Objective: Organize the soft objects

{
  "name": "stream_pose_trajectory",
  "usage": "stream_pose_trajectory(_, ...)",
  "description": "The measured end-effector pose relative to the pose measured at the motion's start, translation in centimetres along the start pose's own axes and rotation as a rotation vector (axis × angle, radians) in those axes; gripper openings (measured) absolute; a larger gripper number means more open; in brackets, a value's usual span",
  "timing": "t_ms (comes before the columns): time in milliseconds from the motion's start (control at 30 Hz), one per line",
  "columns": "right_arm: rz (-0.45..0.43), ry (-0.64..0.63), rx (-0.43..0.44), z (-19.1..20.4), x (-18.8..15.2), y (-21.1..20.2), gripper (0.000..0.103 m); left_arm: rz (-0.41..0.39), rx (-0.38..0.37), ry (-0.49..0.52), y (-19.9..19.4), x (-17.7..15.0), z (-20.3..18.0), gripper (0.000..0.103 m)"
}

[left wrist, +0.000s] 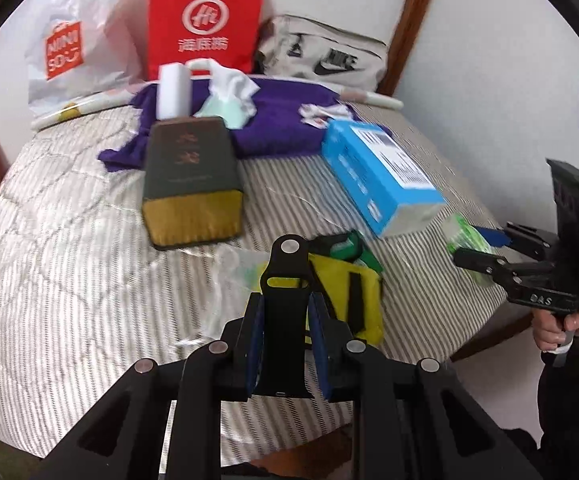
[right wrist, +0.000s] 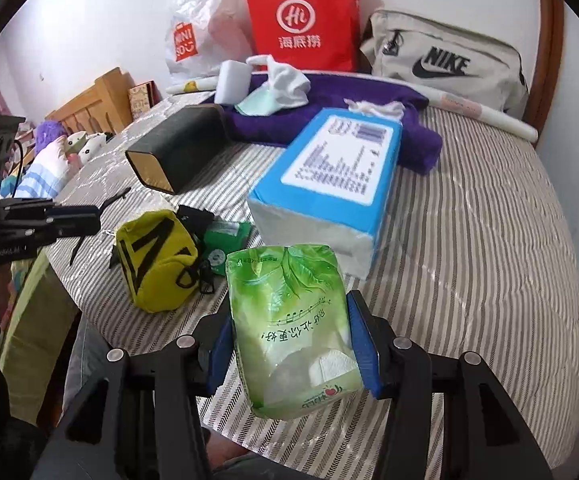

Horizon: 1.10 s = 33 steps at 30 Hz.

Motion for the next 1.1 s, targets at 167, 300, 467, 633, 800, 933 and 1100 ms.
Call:
stream_pose_trajectory(167, -0.026, -0.019, 0.007, -0.1, 1.2, -0.8, 0.052, -0.023, 0.028, -0.075, -0.7, 1.1, 2.3, 0.021)
stream_pose_trajectory(300, -0.056, -0.028, 0.015, -0.4, 2.4, -1.4, 0.052, -0.034, 0.036, -0.114, -0.9, 2.4, 3.4, 0.021)
stream_pose_trajectory(467, -0.086, -0.047, 0.012, -0.9, 4.6, -1.8, 0.052, -0.060, 0.029, -0.133, -1.1, 4.8, 4.3, 0.021)
stream_pose_trajectory(633, -0.116, -0.037, 0.009, -2.3, 7.6, -2.0, 0.052, -0.080, 0.021, -0.151, -1.1, 7.9, 5.1, 0.021)
stream_pose_trajectory(800, -0.132, -0.039, 0.000, -3.2, 10.5, -1.7, 0.052, -0.083, 0.027, -0.158, -0.5, 10.9, 5.6, 0.022)
stream_pose_trajectory(933, -0.139, -0.043, 0.002, -3.8, 12.9, -1.3, 0.052, -0.079, 0.029, -0.173, 0.4, 13.1, 6.3, 0.022)
stream_pose_trajectory(1100, -0.141, -0.044, -0.016, -4.5, 15.3, -0.3, 0.052, -0.073, 0.024, -0.178, 1.6, 15.4, 7.0, 0.022)
Point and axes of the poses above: each gripper's, at about its wrist camera, not at the fingertips, and y roughly the way its jaws point, z to its left, x to its top, the point moved 1 cm from there along y, roughly the way its jaws point, and after that the axes turned 7 degrees about z, right-handed, at the moved point
